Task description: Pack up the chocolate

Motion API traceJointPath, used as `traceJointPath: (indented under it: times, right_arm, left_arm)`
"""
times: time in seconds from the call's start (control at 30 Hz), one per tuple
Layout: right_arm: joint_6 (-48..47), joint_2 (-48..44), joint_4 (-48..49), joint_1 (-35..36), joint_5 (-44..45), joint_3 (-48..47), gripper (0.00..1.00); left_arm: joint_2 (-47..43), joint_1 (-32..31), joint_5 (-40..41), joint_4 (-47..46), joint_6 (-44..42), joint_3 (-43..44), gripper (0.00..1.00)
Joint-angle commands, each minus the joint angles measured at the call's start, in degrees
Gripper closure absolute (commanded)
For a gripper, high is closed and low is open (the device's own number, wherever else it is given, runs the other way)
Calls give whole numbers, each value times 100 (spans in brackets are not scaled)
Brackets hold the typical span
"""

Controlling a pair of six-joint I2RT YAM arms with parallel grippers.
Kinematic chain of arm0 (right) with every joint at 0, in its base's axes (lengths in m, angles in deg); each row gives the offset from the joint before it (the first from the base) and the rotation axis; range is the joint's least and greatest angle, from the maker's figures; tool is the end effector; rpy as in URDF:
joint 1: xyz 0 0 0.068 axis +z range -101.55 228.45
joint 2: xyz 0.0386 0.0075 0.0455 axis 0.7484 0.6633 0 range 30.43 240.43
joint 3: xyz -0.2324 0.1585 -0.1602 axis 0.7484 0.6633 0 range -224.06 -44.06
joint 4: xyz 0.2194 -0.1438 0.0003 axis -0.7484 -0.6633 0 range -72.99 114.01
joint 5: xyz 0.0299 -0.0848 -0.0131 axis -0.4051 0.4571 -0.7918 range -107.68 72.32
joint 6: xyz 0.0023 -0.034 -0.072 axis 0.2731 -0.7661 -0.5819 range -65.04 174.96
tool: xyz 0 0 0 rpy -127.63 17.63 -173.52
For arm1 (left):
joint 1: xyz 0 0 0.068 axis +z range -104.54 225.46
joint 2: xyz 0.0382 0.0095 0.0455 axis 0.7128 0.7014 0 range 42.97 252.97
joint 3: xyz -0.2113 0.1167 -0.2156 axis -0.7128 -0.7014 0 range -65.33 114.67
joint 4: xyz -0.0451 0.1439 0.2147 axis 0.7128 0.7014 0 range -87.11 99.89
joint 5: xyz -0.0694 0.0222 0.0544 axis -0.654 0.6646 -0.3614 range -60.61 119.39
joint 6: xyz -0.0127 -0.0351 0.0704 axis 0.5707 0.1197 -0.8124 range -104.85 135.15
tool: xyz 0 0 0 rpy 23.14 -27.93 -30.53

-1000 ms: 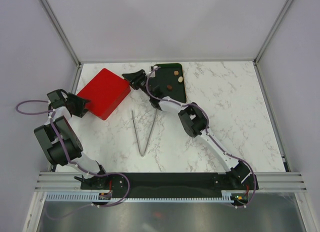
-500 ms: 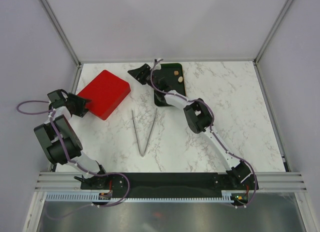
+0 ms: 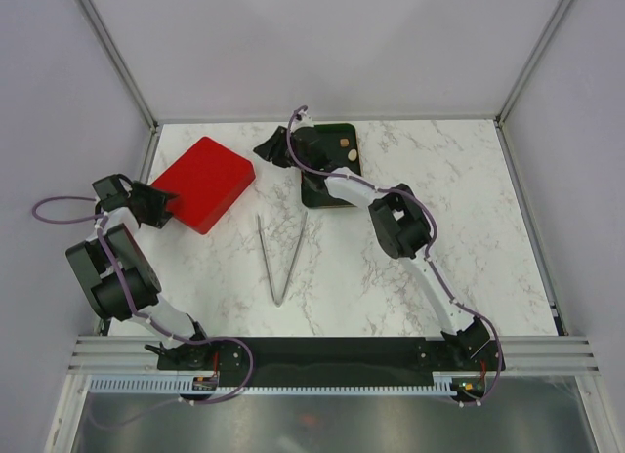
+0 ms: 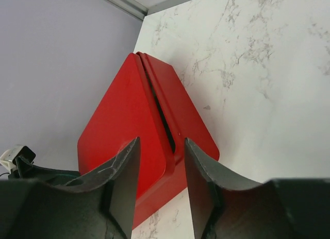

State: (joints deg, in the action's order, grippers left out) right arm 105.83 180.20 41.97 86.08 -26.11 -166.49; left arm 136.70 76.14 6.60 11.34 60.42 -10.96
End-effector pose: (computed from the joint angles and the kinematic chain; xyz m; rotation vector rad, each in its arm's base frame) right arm 0.5318 0.4227 0.1899 0.1014 1.9046 1.2274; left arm 0.3240 0.1614 0.2177 -1.3276 2.0035 -0.5965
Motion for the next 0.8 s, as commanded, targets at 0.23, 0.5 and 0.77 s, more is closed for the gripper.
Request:
traceJointPath:
  times: [0.23, 0.5, 0.77]
  right_arm:
    - [-1246, -1038, -2085, 183, 439, 263, 83]
    - [-1598, -1117, -2797, 482, 342, 334, 98]
    - [-1502, -959, -2701, 676, 183, 229, 99]
  left_arm:
    - [-145, 26, -147, -107, 183, 153, 39]
    - [-250, 26, -103, -1, 95, 118, 39]
    - [-400, -18, -130, 34, 69, 13, 39]
